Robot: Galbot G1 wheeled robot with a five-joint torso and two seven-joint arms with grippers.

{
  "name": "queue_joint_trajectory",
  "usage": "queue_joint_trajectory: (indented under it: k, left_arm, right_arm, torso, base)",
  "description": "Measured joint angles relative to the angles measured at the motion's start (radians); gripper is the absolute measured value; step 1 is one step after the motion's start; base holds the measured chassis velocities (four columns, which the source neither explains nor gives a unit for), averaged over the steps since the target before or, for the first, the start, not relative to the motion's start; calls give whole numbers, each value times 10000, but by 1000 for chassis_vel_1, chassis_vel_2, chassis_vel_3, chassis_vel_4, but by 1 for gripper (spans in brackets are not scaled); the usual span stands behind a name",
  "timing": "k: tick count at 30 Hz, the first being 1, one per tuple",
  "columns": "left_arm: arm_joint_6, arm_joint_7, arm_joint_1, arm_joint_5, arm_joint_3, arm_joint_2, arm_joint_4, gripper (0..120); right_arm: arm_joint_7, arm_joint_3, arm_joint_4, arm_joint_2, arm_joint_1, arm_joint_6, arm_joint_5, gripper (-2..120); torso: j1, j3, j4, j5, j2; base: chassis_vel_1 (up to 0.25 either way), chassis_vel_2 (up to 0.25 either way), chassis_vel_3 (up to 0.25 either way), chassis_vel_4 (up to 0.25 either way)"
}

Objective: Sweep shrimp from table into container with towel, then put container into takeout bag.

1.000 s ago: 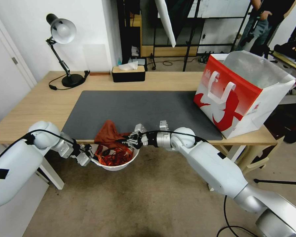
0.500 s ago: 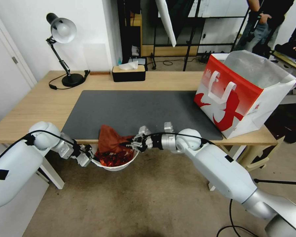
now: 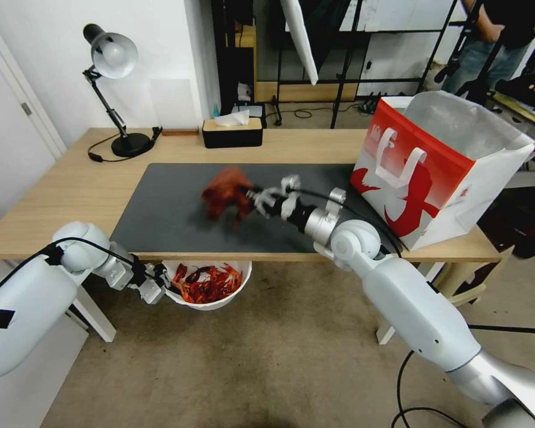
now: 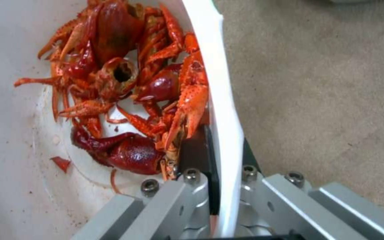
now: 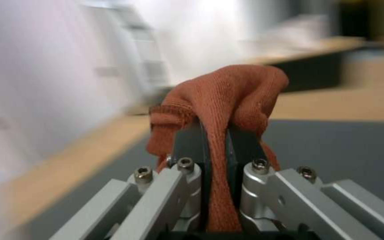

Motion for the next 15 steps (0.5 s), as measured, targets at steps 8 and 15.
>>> queue_joint_trajectory:
  k: [8, 15]
  left_arm:
    - [-4, 6, 216, 140, -17, -12, -114, 0]
    - [-25, 27, 222, 296, -7, -22, -146, 0]
  right_arm:
    - [3447, 189, 410, 47, -287, -1476, -1364, 16]
    - [4048, 465, 709, 86, -540, -2395, -1328, 41]
  torso:
    - [0, 0, -2, 0, 0]
    - [0, 0, -1, 1, -1]
  base:
    - [0, 0, 0, 0]
    - [0, 0, 0, 0]
